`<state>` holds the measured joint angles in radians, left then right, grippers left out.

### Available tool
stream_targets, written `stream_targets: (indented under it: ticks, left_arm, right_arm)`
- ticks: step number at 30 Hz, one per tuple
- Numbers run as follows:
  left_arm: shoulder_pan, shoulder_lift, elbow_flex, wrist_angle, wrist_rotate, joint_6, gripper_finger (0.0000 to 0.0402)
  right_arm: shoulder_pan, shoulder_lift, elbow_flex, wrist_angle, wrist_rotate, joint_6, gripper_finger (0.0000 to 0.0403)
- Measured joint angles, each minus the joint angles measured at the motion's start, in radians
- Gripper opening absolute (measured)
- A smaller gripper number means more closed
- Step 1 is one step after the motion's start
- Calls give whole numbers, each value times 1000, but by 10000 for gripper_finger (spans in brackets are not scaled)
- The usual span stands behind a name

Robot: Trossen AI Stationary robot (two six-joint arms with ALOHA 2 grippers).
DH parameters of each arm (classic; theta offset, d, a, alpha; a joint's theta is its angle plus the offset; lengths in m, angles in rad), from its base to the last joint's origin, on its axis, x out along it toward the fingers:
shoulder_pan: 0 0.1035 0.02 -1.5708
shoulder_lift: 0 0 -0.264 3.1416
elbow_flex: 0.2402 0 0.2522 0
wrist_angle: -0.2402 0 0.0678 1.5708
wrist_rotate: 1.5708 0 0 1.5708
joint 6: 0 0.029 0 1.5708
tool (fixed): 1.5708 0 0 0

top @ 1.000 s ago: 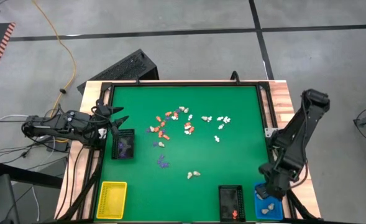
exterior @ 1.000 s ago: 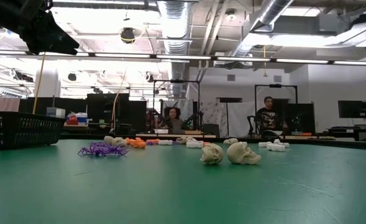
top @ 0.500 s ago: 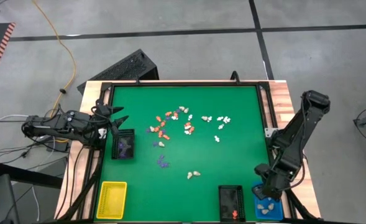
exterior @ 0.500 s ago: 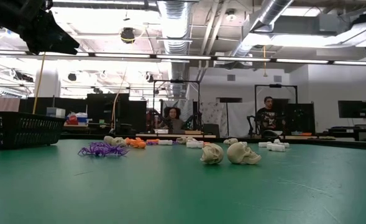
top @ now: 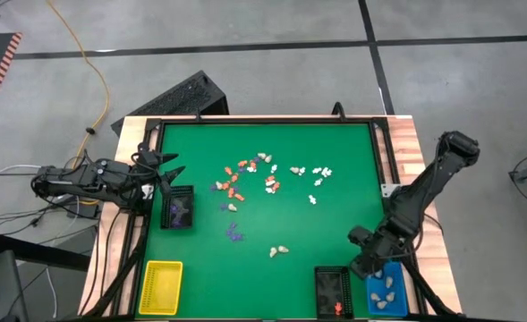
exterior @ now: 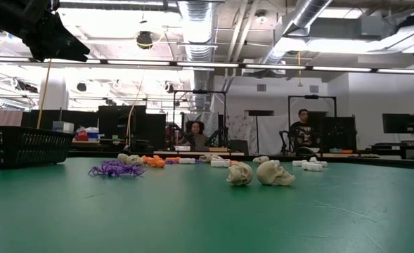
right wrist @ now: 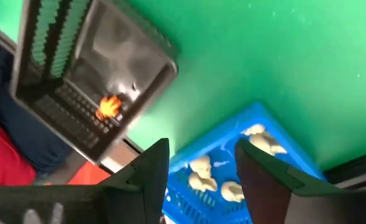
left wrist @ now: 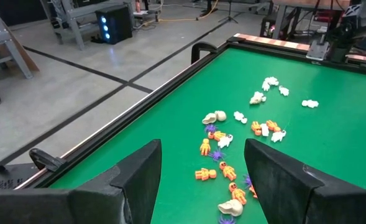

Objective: Sort Halloween decoration
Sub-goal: Put the white skeleton toy into the yellow basket

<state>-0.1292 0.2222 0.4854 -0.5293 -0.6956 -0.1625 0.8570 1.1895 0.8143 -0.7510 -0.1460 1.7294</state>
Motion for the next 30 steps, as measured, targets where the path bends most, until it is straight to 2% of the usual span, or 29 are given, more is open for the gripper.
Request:
stream_targets:
  ticks: [5, 12, 20, 25, 30]
  left_arm:
    - [0, 0, 0, 5, -1, 0, 221]
    - [0, 0, 0, 5, -96, 0, 221]
    - [0, 0, 0, 5, -184, -8, 221]
    - [0, 0, 0, 6, -231, -13, 221]
    - [0, 0, 0, 6, -268, -23, 221]
  right_arm:
    - [87, 9, 0, -7, 122, 39, 193]
    - [169, 9, 0, -20, 485, -71, 191]
    - [144, 10, 0, -226, 792, -161, 191]
    - [111, 10, 0, -334, 913, -193, 191]
    - [84, 10, 0, -341, 1019, -235, 191]
